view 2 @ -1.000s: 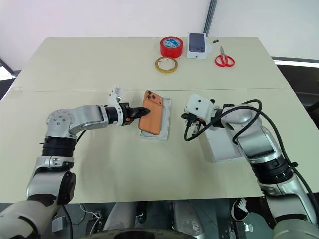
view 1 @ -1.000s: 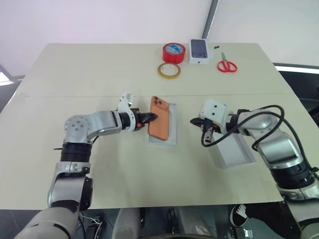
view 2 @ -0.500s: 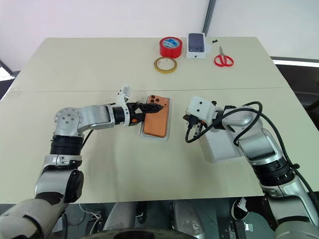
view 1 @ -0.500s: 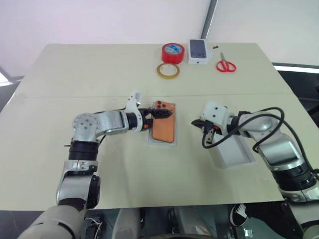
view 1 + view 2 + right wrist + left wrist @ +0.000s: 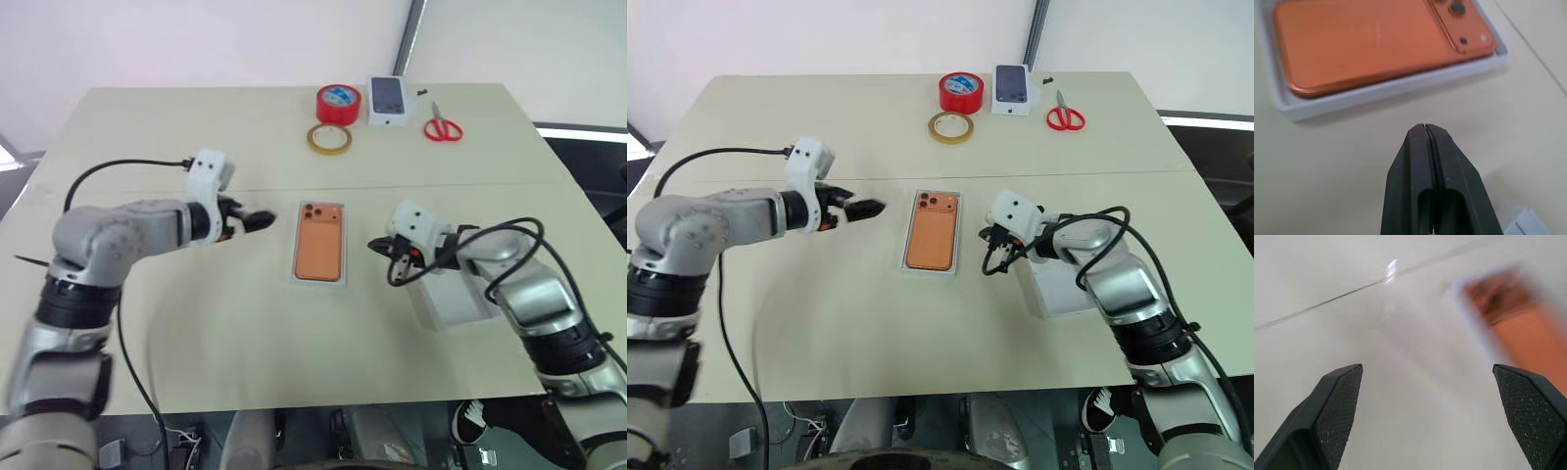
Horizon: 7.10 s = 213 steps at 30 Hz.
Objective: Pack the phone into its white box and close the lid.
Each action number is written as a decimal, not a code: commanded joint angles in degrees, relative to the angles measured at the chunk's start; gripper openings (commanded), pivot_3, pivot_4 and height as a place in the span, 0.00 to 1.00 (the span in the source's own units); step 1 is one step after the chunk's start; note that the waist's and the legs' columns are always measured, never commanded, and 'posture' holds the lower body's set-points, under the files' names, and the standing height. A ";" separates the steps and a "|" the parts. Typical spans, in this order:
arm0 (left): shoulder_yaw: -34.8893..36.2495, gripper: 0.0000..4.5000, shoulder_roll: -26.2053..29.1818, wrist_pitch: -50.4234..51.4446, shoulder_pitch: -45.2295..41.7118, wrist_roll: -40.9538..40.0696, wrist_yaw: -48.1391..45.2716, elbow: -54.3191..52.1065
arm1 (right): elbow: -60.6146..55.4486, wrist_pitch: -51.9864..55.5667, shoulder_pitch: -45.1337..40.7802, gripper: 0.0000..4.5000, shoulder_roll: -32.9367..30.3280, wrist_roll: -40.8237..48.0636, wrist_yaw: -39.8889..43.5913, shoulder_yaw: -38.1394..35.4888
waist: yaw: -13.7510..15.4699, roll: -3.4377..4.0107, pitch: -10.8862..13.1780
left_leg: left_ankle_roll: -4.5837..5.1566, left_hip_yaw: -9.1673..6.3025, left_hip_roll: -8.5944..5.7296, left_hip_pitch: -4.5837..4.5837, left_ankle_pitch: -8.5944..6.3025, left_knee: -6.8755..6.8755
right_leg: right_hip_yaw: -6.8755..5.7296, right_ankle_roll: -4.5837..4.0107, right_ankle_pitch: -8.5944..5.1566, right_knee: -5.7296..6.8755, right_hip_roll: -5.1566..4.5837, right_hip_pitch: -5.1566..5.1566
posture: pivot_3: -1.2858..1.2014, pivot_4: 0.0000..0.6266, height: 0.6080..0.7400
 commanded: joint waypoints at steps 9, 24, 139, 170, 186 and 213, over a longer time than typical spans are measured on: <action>-10.78 0.01 -9.45 -8.73 -6.76 19.14 -20.38 6.91 | 2.63 3.04 -8.21 0.00 2.79 -7.81 -3.26 9.08 | 1.29 0.00 0.02 | 0.06 0.02 -0.01 -0.33 -0.03 0.15 | 0.02 0.00 0.00 0.10 -0.04 -0.33 | 0.52 0.24 1.00; -15.69 0.01 -23.33 -1.82 -7.80 22.39 -31.05 -3.32 | -11.32 3.18 -3.09 0.00 -5.29 -6.93 4.90 8.04 | 1.71 0.09 0.04 | 0.15 -0.01 -0.01 -0.43 -0.08 0.23 | 0.03 0.00 0.00 0.16 -0.06 -0.38 | 0.52 0.24 1.00; -6.38 0.00 -27.25 -21.20 9.18 22.51 -33.47 -10.95 | -7.81 28.03 1.90 0.80 -22.13 96.96 -62.23 -17.97 | 0.03 0.55 -0.02 | 0.63 0.21 0.09 -0.35 -0.35 0.20 | 0.28 0.11 0.05 0.17 0.16 -0.36 | 0.52 0.24 1.00; -9.50 0.00 -26.08 -13.91 6.54 28.65 -30.03 -6.25 | -22.57 13.28 9.19 0.01 -31.13 28.90 -11.93 -4.40 | 0.06 0.61 -0.02 | 0.54 0.21 0.06 -0.35 -0.29 0.26 | 0.29 0.11 0.05 0.18 0.09 -0.35 | 0.52 0.24 1.00; -7.09 0.00 -34.35 -13.57 5.13 27.54 -26.94 -6.38 | -22.92 15.36 14.96 0.01 -29.26 24.83 -9.13 -8.05 | 0.21 0.61 -0.02 | 0.54 0.21 0.04 -0.31 -0.29 0.29 | 0.30 0.12 0.05 0.17 0.09 -0.27 | 0.52 0.24 1.00; -8.46 0.00 -34.51 -14.83 4.27 29.84 -27.29 -2.57 | -20.41 14.44 17.79 0.01 -29.55 20.06 -5.89 -12.13 | 0.21 0.61 -0.02 | 0.46 0.20 0.03 -0.26 -0.25 0.29 | 0.30 0.12 0.05 0.13 0.10 -0.19 | 0.52 0.24 1.00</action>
